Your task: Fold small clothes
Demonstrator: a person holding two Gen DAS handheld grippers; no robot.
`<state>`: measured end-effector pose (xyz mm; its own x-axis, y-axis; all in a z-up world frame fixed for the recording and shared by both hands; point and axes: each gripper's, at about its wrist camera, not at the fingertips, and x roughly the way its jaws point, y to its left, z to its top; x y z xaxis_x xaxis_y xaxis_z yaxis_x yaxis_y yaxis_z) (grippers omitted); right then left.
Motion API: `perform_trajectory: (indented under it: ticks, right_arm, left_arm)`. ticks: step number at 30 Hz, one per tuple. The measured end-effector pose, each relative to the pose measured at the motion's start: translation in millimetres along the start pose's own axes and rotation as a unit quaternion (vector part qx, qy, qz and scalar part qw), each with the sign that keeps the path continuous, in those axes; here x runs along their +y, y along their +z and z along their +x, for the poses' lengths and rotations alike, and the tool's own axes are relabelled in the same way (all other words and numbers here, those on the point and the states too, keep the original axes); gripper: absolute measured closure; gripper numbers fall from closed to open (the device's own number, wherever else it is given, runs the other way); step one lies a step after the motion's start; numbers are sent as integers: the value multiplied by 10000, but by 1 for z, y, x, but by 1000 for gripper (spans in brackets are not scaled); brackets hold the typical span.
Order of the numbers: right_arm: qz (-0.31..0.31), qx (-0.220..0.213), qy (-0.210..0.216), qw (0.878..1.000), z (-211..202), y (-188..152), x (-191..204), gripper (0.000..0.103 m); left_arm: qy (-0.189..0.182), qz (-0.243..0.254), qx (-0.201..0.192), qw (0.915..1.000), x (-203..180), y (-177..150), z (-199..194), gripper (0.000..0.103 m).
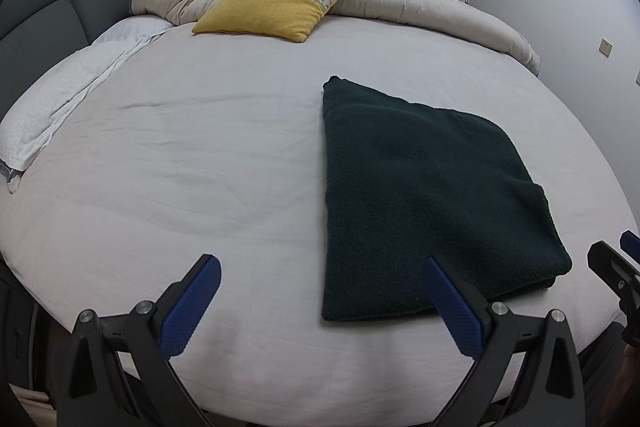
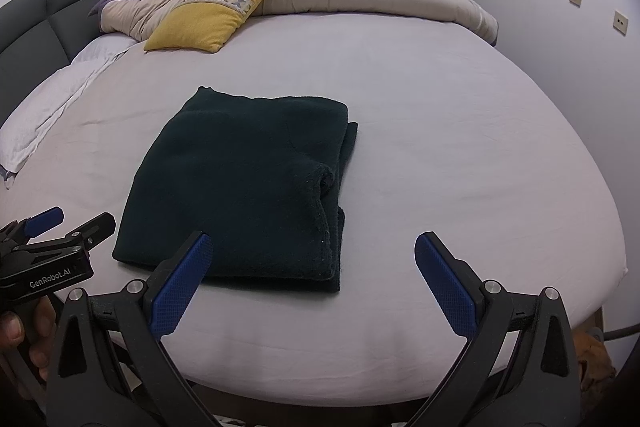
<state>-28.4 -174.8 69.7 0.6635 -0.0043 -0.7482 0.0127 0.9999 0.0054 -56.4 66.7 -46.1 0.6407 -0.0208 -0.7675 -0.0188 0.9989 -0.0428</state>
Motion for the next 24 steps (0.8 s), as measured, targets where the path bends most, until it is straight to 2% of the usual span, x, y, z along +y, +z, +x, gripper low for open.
perform_trajectory:
  ticks: [24]
  right_arm:
    - [9, 2, 10, 10000, 0, 0, 2, 0]
  left_arm:
    - [143, -45, -12, 9999, 0, -2, -1, 0]
